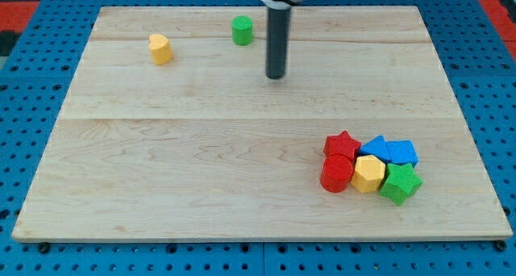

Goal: Push the yellow heart at the left side of the red star

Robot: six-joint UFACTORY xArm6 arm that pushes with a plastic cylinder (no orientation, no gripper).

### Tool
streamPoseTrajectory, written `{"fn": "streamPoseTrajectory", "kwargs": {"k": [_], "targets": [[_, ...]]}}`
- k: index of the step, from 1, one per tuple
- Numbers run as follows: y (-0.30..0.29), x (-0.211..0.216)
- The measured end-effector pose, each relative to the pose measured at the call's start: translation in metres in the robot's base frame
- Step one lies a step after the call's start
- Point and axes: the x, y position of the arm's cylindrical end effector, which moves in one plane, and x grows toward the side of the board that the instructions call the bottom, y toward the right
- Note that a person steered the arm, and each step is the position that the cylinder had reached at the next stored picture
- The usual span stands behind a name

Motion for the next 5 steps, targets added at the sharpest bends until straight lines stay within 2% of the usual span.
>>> {"fn": "streamPoseTrajectory", "kwargs": {"k": [2,3,4,5], "targets": [[-0.135,-0.039],[-0.172,-0.074],[-0.232,-0.081],[-0.262,-0.071]]}}
